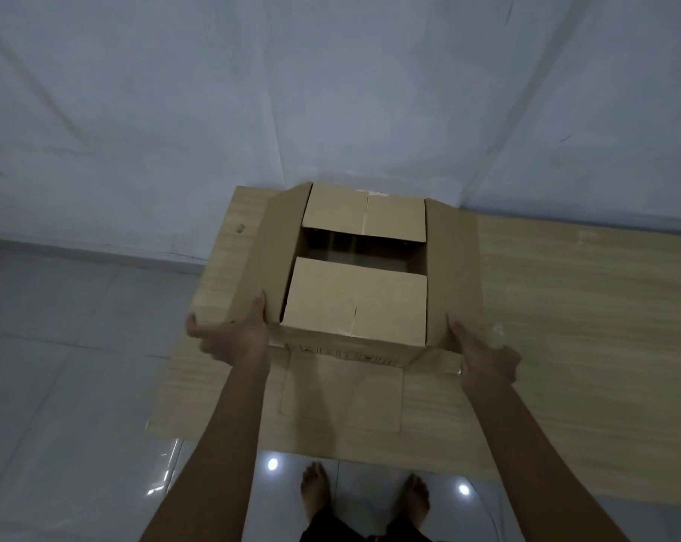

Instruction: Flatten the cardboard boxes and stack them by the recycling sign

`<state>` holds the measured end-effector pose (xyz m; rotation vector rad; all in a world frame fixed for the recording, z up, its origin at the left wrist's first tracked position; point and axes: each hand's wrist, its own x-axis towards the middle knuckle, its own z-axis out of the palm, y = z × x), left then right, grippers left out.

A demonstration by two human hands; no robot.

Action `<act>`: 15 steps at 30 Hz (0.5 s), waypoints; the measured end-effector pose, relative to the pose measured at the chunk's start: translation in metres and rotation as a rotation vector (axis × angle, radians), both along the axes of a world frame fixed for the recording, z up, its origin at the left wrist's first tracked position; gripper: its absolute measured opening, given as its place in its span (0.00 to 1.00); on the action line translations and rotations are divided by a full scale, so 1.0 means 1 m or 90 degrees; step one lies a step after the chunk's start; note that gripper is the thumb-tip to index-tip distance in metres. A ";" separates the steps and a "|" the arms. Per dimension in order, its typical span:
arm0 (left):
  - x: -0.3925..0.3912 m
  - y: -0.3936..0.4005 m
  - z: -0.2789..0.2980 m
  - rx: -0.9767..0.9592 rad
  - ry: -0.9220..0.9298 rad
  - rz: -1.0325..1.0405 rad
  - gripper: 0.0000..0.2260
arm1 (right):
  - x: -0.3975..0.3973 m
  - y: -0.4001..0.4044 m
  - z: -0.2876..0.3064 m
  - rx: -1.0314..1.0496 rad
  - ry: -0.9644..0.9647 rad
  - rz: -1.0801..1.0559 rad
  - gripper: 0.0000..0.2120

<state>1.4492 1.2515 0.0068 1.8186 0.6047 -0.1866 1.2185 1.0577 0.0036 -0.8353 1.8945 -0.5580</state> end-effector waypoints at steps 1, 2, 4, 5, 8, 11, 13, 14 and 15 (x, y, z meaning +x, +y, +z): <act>-0.002 0.002 0.005 0.100 -0.152 -0.056 0.42 | 0.001 -0.001 0.009 -0.107 0.101 0.058 0.56; -0.002 0.003 0.009 0.182 -0.327 -0.138 0.36 | 0.004 -0.003 0.020 -0.238 0.154 0.123 0.52; 0.005 0.000 0.012 0.284 -0.610 -0.340 0.20 | 0.021 -0.018 0.043 -0.421 0.163 0.261 0.44; 0.009 -0.005 0.015 0.313 -0.697 -0.443 0.15 | 0.034 -0.027 0.049 -0.455 0.139 0.333 0.40; 0.017 -0.030 0.017 0.365 -0.761 -0.722 0.13 | 0.089 -0.058 0.060 -0.566 0.195 0.602 0.32; 0.017 -0.054 0.019 0.427 -0.668 -0.931 0.24 | 0.144 -0.079 0.065 -0.578 0.265 0.906 0.38; 0.017 -0.062 0.019 0.489 -0.621 -1.001 0.31 | 0.176 -0.087 0.060 -0.540 0.355 1.067 0.45; 0.017 -0.065 0.018 0.505 -0.619 -1.026 0.32 | 0.188 -0.087 0.057 -0.529 0.411 1.119 0.48; 0.017 -0.065 0.019 0.509 -0.621 -1.045 0.33 | 0.197 -0.085 0.052 -0.528 0.461 1.156 0.49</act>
